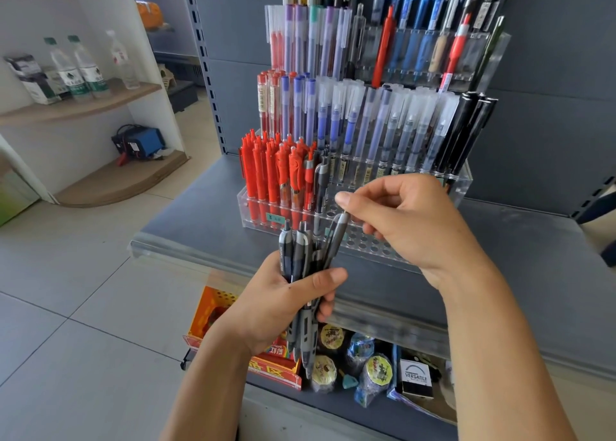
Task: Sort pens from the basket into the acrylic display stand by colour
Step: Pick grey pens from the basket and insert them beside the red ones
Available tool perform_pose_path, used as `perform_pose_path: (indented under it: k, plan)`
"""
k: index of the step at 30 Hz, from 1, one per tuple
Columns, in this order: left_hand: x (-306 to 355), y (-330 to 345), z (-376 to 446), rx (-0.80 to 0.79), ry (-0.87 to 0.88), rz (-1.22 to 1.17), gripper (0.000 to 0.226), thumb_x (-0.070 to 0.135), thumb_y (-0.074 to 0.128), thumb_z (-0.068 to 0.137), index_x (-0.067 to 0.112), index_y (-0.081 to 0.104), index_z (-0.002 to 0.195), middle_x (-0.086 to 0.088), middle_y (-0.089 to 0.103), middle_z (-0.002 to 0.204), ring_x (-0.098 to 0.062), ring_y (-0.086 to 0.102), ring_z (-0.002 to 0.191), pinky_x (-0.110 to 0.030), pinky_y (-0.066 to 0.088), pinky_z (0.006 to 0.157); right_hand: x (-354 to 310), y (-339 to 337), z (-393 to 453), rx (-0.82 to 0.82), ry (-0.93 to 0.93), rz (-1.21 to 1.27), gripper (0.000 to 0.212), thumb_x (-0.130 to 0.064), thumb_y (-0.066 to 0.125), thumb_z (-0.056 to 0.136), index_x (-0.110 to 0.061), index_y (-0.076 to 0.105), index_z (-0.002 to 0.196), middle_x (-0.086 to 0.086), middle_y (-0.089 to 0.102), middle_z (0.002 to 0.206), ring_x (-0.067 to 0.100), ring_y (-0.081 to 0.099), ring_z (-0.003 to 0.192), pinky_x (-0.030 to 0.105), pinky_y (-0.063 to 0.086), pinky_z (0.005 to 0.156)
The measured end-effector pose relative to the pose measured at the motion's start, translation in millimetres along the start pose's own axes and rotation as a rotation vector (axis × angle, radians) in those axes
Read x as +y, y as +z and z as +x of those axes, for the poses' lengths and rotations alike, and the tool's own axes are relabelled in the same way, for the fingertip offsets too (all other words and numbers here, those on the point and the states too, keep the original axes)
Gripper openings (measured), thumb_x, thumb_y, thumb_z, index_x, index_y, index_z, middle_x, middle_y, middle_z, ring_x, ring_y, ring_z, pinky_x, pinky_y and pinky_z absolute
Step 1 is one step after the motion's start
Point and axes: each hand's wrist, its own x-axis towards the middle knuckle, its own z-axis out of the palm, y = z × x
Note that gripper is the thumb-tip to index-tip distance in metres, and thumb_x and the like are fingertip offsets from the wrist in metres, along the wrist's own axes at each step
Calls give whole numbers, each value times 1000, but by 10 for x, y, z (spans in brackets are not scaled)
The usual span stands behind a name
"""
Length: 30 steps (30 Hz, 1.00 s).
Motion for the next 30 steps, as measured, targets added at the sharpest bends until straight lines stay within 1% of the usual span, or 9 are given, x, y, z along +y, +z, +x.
perform_pose_path:
  k: [3,5,7,9,13,16,20,24,30]
  plan:
    - [-25,-18,16,8,14,-46,23,18,71,88,12,60,69,-8,54,63,-21,54,54,-28,48,56,-3,-6,-18,-208,17,32,21,-38,81,81,-21,76,92,-4,76,80,6,70,70,22,52,66]
    - [-35,-29,19,12,16,-103,17,17,69,88,13,63,73,-8,52,65,-20,53,54,-28,47,55,11,-6,-26,-340,33,31,18,-26,83,81,-20,77,97,-4,78,85,8,74,78,27,56,75]
    - [-37,-31,22,7,24,-131,11,16,68,89,14,66,78,-7,51,67,-20,52,55,-29,47,54,33,0,-26,-388,25,1,14,-16,82,83,-20,79,96,-3,79,88,10,75,86,33,56,88]
    - [-39,-34,24,17,22,-147,9,16,69,88,13,66,79,-7,52,67,-20,52,55,-29,47,54,42,16,-19,-381,9,5,13,-14,81,83,-19,80,96,-2,80,90,11,75,90,34,56,93]
    - [-52,-55,24,27,26,-113,16,12,72,84,10,59,75,-8,51,63,-19,50,53,-26,46,53,38,38,32,-189,-40,187,16,-12,76,88,-21,78,101,-3,79,94,12,75,89,25,56,75]
    - [-62,-61,19,15,26,-92,19,11,72,85,10,57,73,-6,51,60,-17,48,51,-25,45,53,33,-21,94,69,-164,317,18,-8,71,92,-24,76,98,-1,78,93,14,74,87,24,58,74]
    - [-75,-70,25,22,19,-99,22,14,71,86,11,56,71,-5,48,62,-17,48,52,-26,44,52,86,-61,174,349,-438,60,14,-9,67,96,-20,74,95,-3,73,86,12,70,82,25,58,80]
    - [-97,-79,34,35,4,-117,20,13,71,87,12,56,73,-5,46,66,-17,48,53,-26,44,52,153,4,249,435,-520,-141,11,-13,63,98,-7,72,94,-4,67,85,10,66,81,26,58,76]
    - [-92,-58,37,33,-8,-140,23,16,71,87,13,54,71,-4,45,65,-17,47,53,-25,43,52,199,129,316,418,-539,-303,14,-14,62,98,-6,68,88,-2,64,82,7,62,76,22,55,73]
